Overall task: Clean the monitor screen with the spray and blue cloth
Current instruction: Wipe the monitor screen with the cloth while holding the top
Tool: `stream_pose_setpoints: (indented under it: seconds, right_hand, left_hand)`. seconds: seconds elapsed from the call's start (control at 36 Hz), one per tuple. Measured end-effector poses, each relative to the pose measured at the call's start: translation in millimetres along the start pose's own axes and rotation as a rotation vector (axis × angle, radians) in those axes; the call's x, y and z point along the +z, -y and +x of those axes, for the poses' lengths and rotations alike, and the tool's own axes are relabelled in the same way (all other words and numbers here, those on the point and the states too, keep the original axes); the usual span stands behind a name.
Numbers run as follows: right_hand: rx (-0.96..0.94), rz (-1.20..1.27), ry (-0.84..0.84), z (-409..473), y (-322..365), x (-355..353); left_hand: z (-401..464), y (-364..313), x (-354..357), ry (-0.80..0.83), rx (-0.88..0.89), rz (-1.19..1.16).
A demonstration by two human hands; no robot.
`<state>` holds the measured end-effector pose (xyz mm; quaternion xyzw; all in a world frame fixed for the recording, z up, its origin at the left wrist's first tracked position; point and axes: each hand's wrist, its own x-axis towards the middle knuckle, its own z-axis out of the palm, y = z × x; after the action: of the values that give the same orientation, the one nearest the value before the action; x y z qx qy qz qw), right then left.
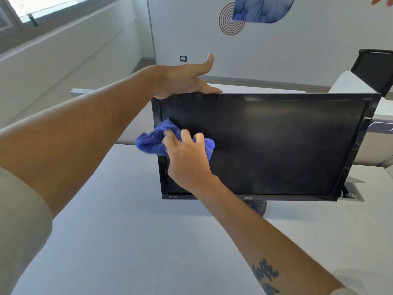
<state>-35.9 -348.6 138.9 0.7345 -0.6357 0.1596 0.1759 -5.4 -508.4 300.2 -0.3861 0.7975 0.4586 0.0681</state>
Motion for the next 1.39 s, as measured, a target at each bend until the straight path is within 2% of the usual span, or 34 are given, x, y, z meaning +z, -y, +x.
stream_pose_setpoints:
  seconds: [0.08,0.17,0.25,0.33,0.47,0.61,0.75,0.83,0.92,0.97,1.06,1.17,1.25,1.31,1.39]
  right_hand:
    - [-0.077,-0.068,0.118,-32,3,19]
    - [-0.165,-0.138,0.166,-55,0,31]
    - [-0.212,-0.215,0.111,-55,-12,35]
    - [-0.167,-0.246,0.005,-42,-25,30]
    - [0.008,-0.183,-0.223,-11,-57,15]
    - [0.202,-0.166,-0.377,-26,-107,3]
    - [0.591,-0.123,-0.456,-80,-172,-3]
    - [0.806,0.039,-0.59,-105,-207,4]
    - [0.929,0.267,-0.601,-103,-214,9]
    - [0.866,0.278,-0.594,-91,-193,16]
    - [0.559,0.137,-0.527,-78,-146,41]
    - [0.122,0.128,-0.265,-87,-93,71]
    - [-0.271,-0.016,-0.098,-102,-81,85]
    - [-0.323,-0.079,-0.051,-108,-89,82]
    - [-0.15,-0.07,-0.114,-104,-113,65]
  left_hand:
    - [-3,-1,3,-0.062,0.005,0.006]
    - [-1,1,3,-0.025,0.003,-0.009]
    - [-1,-3,3,-0.015,0.0,-0.009]
    - [-1,-10,6,-0.011,-0.001,0.018]
    - [-4,-10,5,0.041,-0.015,0.018]
    - [-7,-7,7,-0.004,0.003,-0.003]
    - [-8,-8,9,-0.051,0.022,-0.108]
    - [-8,-14,10,-0.069,0.012,-0.04]
    - [-6,-15,10,-0.088,0.018,-0.047]
    - [-6,-13,10,-0.092,0.018,-0.037]
    - [-8,-9,9,-0.065,-0.007,-0.057]
    - [-10,-3,7,-0.041,-0.016,-0.086]
    - [-10,-3,8,-0.067,0.002,-0.064]
    - [-10,-4,10,-0.071,0.005,-0.054]
    - [-10,-5,13,-0.08,0.015,-0.059]
